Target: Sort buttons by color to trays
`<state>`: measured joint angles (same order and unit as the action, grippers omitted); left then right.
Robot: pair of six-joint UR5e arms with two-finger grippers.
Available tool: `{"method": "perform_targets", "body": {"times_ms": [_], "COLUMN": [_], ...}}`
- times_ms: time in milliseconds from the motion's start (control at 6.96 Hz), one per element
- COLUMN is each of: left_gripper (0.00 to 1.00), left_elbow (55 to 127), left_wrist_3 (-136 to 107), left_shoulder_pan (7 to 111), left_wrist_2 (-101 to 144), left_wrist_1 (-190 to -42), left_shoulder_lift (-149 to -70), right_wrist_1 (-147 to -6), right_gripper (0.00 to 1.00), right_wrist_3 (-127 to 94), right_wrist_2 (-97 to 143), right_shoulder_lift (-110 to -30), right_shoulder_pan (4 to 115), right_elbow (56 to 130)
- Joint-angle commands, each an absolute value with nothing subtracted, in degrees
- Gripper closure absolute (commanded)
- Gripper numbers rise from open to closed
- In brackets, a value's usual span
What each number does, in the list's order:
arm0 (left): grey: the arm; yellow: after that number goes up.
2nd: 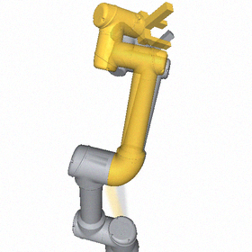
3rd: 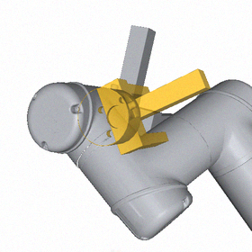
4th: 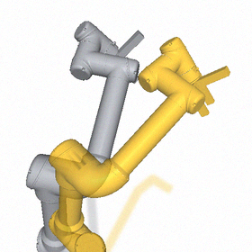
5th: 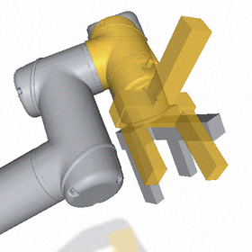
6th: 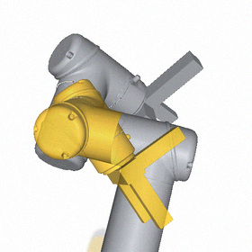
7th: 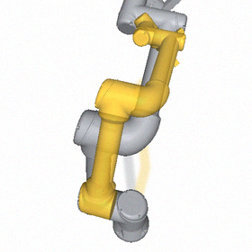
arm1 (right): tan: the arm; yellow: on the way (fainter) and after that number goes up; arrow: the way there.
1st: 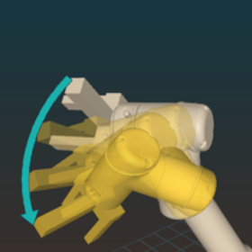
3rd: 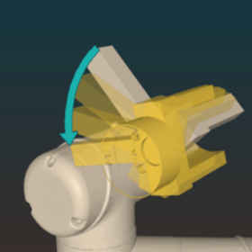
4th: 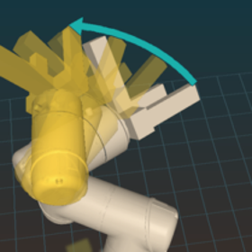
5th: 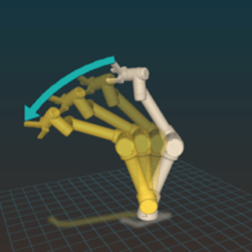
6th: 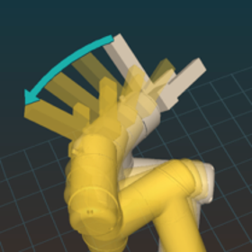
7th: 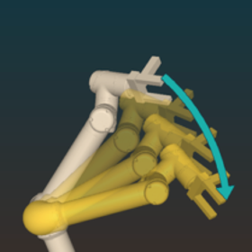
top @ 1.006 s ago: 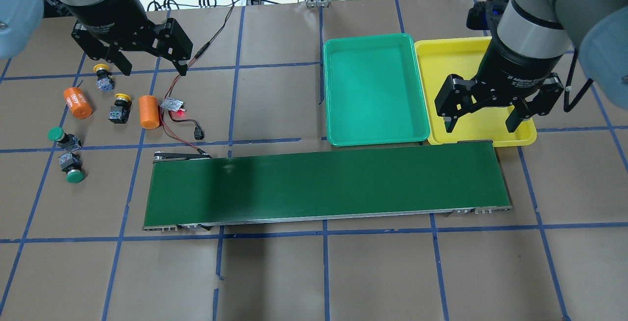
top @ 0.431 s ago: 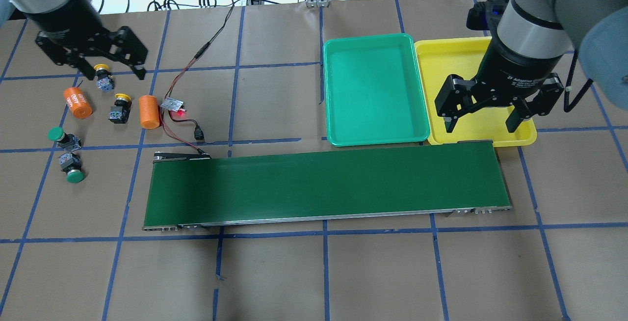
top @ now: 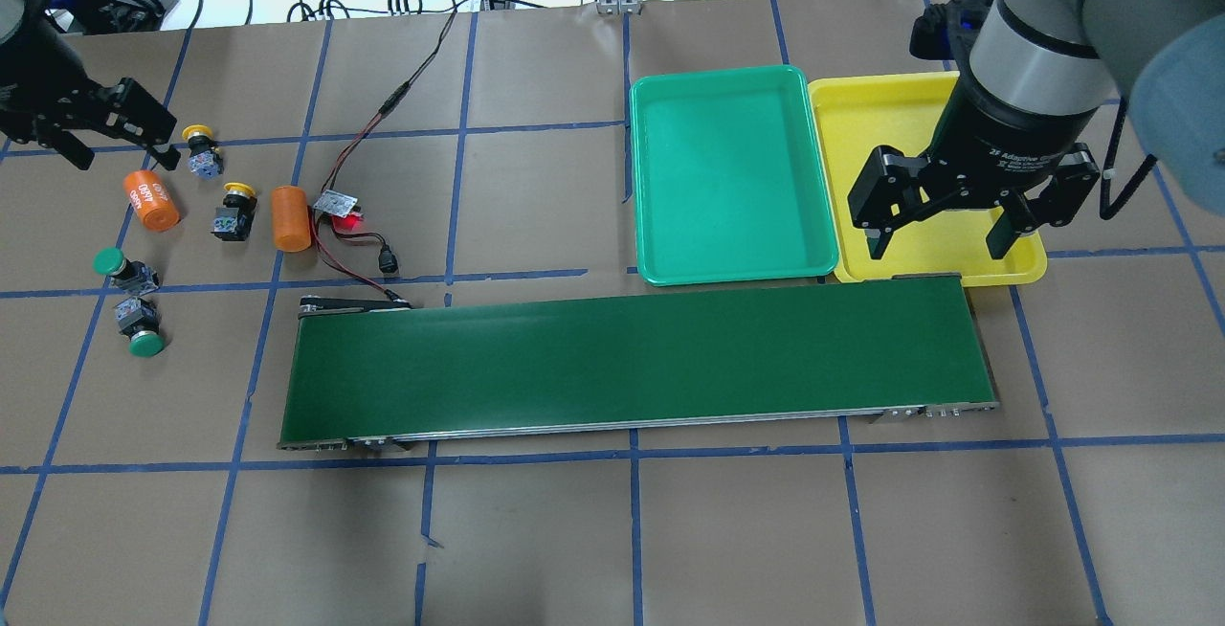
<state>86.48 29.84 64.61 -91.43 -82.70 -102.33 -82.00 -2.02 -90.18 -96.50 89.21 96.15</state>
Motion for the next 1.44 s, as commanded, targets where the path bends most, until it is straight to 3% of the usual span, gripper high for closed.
{"method": "perform_targets", "body": {"times_ms": [0,431,719,1294], "left_gripper": [0.0,0.0,0.0,0.0], "left_elbow": [85.4,81.7,75.5,76.7], "left_wrist_3": [38.2,35.0,25.7,21.2], "left_shoulder_pan": [59.4,58.9,58.9,56.2], "left_wrist_2": [-91.6,-91.6,-91.7,-91.9], "left_wrist_1": [-74.9,-62.6,-61.9,-58.8], "left_shoulder_lift": [-108.8,-118.4,-125.6,-131.2], "right_wrist_1": [-82.0,-81.9,-82.1,-83.1], "right_gripper": [0.0,0.0,0.0,0.0], "right_wrist_3": [-2.0,-2.0,-1.9,-1.9], "right_wrist_2": [-90.3,-90.2,-90.2,-89.9], "right_shoulder_lift": [-96.4,-96.4,-96.8,-99.2], "right_shoulder_pan": [89.2,89.2,89.2,89.2], "right_elbow": [96.2,96.2,97.9,101.1]}}
